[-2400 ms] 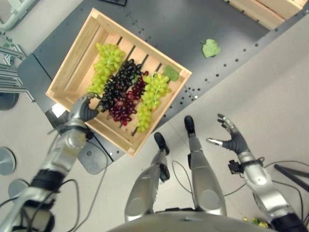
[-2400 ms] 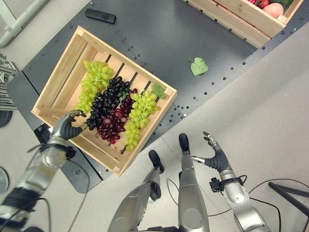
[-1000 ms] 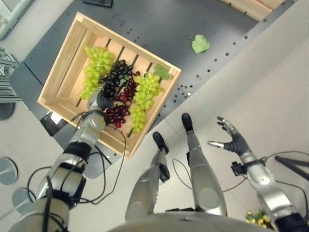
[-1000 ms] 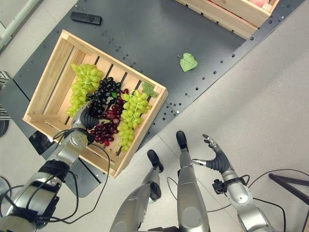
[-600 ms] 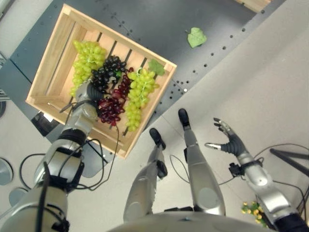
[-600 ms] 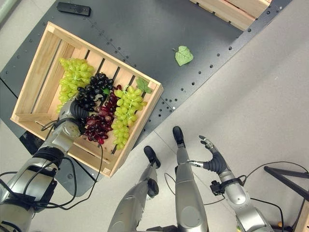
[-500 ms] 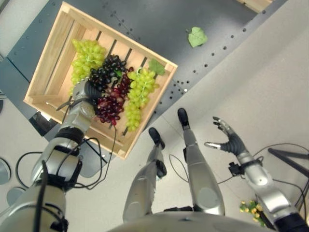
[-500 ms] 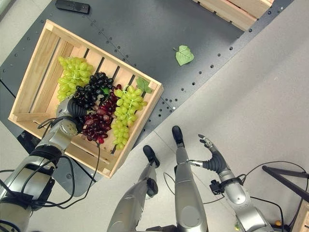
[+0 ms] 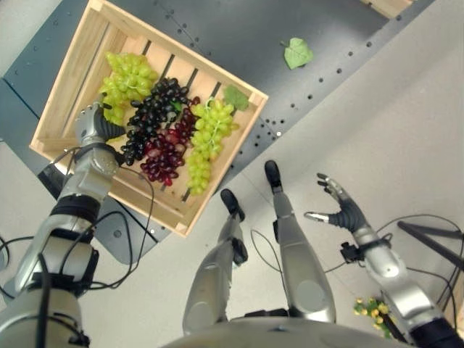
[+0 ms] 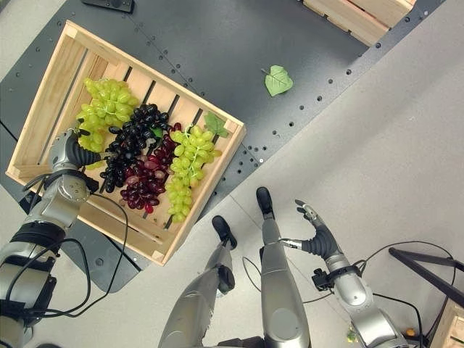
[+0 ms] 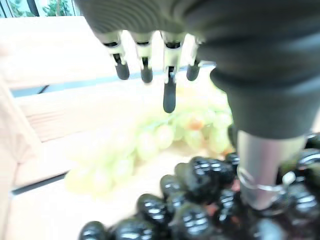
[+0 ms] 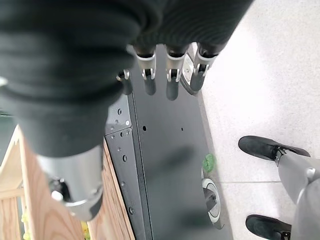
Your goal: Pick up the fruits from the basket on one side to the basket on the other side
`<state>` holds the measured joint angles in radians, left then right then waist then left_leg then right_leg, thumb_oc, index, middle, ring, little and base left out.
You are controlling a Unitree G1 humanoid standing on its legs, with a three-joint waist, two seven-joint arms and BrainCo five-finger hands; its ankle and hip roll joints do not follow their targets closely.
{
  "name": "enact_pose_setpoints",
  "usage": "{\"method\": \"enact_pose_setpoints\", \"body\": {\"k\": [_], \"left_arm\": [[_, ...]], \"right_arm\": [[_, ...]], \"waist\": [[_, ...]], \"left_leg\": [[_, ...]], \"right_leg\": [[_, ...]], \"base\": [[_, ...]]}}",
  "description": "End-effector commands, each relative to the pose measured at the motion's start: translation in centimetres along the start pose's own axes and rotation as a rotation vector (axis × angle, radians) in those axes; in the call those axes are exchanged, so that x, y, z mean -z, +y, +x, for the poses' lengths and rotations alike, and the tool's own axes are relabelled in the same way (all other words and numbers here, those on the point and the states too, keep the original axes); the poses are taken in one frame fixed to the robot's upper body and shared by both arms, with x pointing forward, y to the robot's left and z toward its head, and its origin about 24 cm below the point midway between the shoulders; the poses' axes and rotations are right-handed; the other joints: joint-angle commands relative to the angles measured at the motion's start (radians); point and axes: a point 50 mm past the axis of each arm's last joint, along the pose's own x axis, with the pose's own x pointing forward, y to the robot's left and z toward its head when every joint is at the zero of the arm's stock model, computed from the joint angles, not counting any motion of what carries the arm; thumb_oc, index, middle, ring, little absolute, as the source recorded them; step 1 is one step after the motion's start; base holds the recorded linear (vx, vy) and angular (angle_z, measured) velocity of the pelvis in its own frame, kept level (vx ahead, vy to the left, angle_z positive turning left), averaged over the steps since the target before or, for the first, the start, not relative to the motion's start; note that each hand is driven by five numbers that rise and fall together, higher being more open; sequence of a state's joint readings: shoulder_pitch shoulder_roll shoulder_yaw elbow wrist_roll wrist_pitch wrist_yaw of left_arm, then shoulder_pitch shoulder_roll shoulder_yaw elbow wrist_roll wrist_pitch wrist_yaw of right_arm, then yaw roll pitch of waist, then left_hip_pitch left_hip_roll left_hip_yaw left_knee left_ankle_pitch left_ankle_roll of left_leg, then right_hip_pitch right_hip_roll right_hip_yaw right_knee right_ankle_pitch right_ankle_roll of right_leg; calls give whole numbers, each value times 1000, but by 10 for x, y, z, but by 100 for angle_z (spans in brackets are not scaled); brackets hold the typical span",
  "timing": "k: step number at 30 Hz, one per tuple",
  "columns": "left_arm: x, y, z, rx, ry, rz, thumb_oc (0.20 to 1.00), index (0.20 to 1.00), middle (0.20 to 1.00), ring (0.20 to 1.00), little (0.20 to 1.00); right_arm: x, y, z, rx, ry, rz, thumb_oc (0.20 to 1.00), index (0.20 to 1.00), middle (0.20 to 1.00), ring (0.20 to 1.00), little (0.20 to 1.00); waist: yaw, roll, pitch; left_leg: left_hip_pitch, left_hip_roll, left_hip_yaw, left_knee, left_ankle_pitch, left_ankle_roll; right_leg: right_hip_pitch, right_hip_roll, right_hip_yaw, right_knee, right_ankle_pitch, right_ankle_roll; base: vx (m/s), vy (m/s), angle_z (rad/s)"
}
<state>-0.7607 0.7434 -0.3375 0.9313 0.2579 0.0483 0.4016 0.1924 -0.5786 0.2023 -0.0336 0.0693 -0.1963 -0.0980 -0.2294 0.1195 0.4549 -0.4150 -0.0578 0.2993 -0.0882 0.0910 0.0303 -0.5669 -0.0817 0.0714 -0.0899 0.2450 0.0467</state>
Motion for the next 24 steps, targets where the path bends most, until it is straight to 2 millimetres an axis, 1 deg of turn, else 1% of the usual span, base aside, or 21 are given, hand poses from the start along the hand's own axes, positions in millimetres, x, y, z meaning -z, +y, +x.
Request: {"method": "enact_pose_setpoints", "body": {"k": [1,2,3,5,6,7,8,9,10,11,13,14,15,16,17,18,19,22,23,24], "left_arm": [[7,14,8,-53,47,69,1000,1000,1000,1000,1000],[5,10,9,-38,55,67,1000,1000,1000,1000,1000],[-4,2,9,-9,42,56,1000,1000,1000,1000,1000],[-7,0,9,-6,43,42,1000,1000,1000,1000,1000],[-16,-7,7,9,21,23,1000,1000,1000,1000,1000],[-16,-7,7,9,21,23,1000,1000,1000,1000,1000],[-24,-13,5,20,-1,-4,1000,1000,1000,1000,1000],[-28,-17,4,28,-9,-19,1000,1000,1000,1000,1000],[-28,-17,4,28,-9,-19,1000,1000,1000,1000,1000],[-33,-25,-1,49,-37,-34,1000,1000,1000,1000,1000],[-36,-29,-4,57,-49,-49,1000,1000,1000,1000,1000],[-44,-36,-9,72,-78,-89,1000,1000,1000,1000,1000],[-44,-36,-9,72,-78,-89,1000,1000,1000,1000,1000],[-45,-41,-13,82,-79,-114,1000,1000,1000,1000,1000],[-52,-49,-19,98,-98,-149,1000,1000,1000,1000,1000],[-52,-49,-19,98,-98,-149,1000,1000,1000,1000,1000],[-59,-59,-27,122,-101,-226,1000,1000,1000,1000,1000],[-66,-70,-34,147,-97,-280,1000,1000,1000,1000,1000],[-72,-82,-44,189,-100,-325,1000,1000,1000,1000,1000],[-72,-82,-44,189,-100,-325,1000,1000,1000,1000,1000]], "right_arm": [[-8,-2,-6,5,-62,18,1000,1000,1000,1000,1000],[-8,-2,-6,2,-61,18,1000,1000,1000,1000,1000],[-8,-2,-6,4,-59,16,1000,1000,1000,1000,1000],[-8,-2,-7,7,-60,18,1000,1000,1000,1000,1000],[-8,-3,-8,12,-60,17,1000,1000,1000,1000,1000],[-8,-3,-8,13,-60,17,1000,1000,1000,1000,1000],[-7,-3,-9,21,-55,18,1000,1000,1000,1000,1000],[-6,-3,-9,25,-51,19,1000,1000,1000,1000,1000],[-6,-4,-9,25,-51,19,1000,1000,1000,1000,1000],[-6,-4,-9,32,-50,22,1000,1000,1000,1000,1000],[-6,-4,-10,34,-49,22,1000,1000,1000,1000,1000],[-6,-5,-10,38,-50,21,1000,1000,1000,1000,1000],[-6,-5,-10,38,-50,21,1000,1000,1000,1000,1000],[-5,-5,-10,42,-46,19,1000,1000,1000,1000,1000],[-5,-5,-10,45,-44,19,1000,1000,1000,1000,1000],[-5,-5,-10,45,-44,19,1000,1000,1000,1000,1000],[-4,-4,-10,48,-38,23,1000,1000,1000,1000,1000],[-2,-3,-10,54,-26,23,1000,1000,1000,1000,1000],[-2,-3,-9,55,-20,25,1000,1000,1000,1000,1000],[-2,-3,-9,55,-20,25,1000,1000,1000,1000,1000]], "waist": [[10,-46,-46],[8,-48,-46],[5,-50,-44],[4,-52,-43],[4,-53,-42],[4,-53,-42],[4,-52,-40],[4,-51,-39],[4,-51,-39],[5,-48,-37],[6,-45,-37],[9,-41,-37],[9,-41,-37],[9,-39,-37],[10,-38,-35],[10,-38,-35],[12,-36,-33],[11,-33,-31],[11,-33,-30],[11,-33,-30]], "left_leg": [[-46,8,-29,62,-24,-86],[-46,8,-29,61,-23,-86],[-46,8,-28,60,-23,-86],[-47,8,-27,59,-23,-85],[-46,8,-26,59,-24,-85],[-46,8,-25,59,-24,-85],[-45,7,-26,61,-26,-84],[-44,7,-26,62,-26,-84],[-44,7,-26,62,-26,-84],[-43,6,-26,65,-28,-84],[-43,5,-25,67,-29,-84],[-44,4,-26,68,-30,-83],[-44,4,-26,68,-30,-83],[-44,4,-26,67,-31,-83],[-45,3,-28,67,-30,-83],[-45,3,-28,67,-30,-83],[-44,2,-29,65,-29,-83],[-44,1,-30,64,-28,-83],[-43,1,-31,62,-27,-82],[-43,1,-31,62,-27,-82]], "right_leg": [[-9,-36,42,35,-47,117],[-9,-35,42,35,-47,117],[-11,-35,41,36,-47,117],[-13,-34,43,37,-47,118],[-14,-34,45,37,-46,118],[-14,-34,45,37,-46,118],[-13,-35,46,39,-48,118],[-12,-35,48,40,-49,117],[-12,-35,48,40,-49,117],[-11,-35,49,42,-50,116],[-12,-36,49,43,-51,116],[-12,-35,51,44,-53,115],[-12,-35,51,44,-53,115],[-12,-35,51,44,-53,115],[-12,-35,51,43,-53,114],[-12,-35,51,43,-53,114],[-11,-34,52,42,-53,114],[-11,-33,52,41,-53,113],[-11,-32,52,42,-53,112],[-11,-32,52,41,-53,112]], "base": [[0,0,0],[0,0,0],[0,0,0],[0,0,0],[0,0,0],[0,0,0],[0,0,0],[0,0,0],[0,0,0],[0,0,0],[0,0,0],[0,0,0],[0,0,0],[0,0,0],[0,0,0],[0,0,0],[0,0,0],[0,0,0],[0,0,0],[0,0,0]]}}
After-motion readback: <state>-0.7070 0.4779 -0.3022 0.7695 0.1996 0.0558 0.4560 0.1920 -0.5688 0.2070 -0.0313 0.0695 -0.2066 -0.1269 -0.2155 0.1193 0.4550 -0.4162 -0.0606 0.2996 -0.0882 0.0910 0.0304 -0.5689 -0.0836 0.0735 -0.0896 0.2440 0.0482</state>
